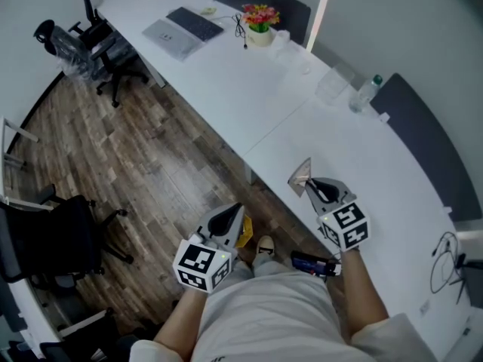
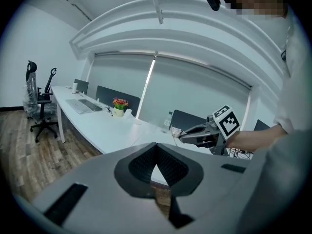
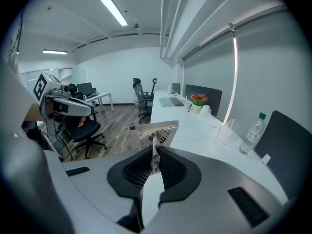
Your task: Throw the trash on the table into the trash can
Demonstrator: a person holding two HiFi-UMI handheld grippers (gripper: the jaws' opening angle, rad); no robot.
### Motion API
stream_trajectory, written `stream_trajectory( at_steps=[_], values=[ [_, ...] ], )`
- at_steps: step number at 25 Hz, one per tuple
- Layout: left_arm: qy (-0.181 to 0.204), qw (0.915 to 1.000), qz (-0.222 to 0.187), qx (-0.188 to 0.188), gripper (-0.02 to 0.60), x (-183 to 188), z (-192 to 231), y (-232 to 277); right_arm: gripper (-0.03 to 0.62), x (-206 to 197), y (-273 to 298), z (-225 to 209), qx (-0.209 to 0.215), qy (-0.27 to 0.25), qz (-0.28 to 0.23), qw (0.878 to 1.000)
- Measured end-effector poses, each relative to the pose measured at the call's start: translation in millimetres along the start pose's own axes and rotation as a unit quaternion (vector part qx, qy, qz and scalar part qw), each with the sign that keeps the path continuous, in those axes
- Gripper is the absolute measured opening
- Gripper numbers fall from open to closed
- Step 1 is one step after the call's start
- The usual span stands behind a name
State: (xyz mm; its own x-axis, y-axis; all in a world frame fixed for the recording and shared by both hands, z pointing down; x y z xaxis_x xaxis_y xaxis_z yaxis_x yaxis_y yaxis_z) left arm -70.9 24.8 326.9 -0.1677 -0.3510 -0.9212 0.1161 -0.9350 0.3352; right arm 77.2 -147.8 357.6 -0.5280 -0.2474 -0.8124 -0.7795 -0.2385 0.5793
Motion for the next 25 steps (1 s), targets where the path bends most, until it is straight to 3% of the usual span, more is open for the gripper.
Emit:
stream_trajectory(
  at_steps=[8,14,25],
  values=[
    [-0.007,0.9995,-0.012,0.028,0.002,-2,5,-25,0.049,8,8,27,0.032,-0.017,-0.002,0.999],
    [-0.017,0.9963,-0.021,0.082,0.001,-9,23,-66,0.049,19,34,69,0.085,-0.047,0.001,0.995],
    [-0.047,0.9830,-0.035,0.174,0.001,-39,53,-160,0.049,37,76,174,0.181,-0.102,0.008,0.978]
  ],
)
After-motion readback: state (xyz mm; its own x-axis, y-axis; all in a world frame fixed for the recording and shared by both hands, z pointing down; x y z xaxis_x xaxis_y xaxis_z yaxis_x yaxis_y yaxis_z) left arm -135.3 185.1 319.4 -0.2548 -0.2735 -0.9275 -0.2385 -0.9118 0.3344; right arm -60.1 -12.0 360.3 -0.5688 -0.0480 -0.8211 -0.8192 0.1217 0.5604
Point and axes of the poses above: the fingertips, and each gripper's own axes: y forward along the fingers, z to its left, x out of its top, the point moved 5 cm from there along -y, backward along the fingers, and after that the axes turned 6 degrees about y, right-handed, at the moved point
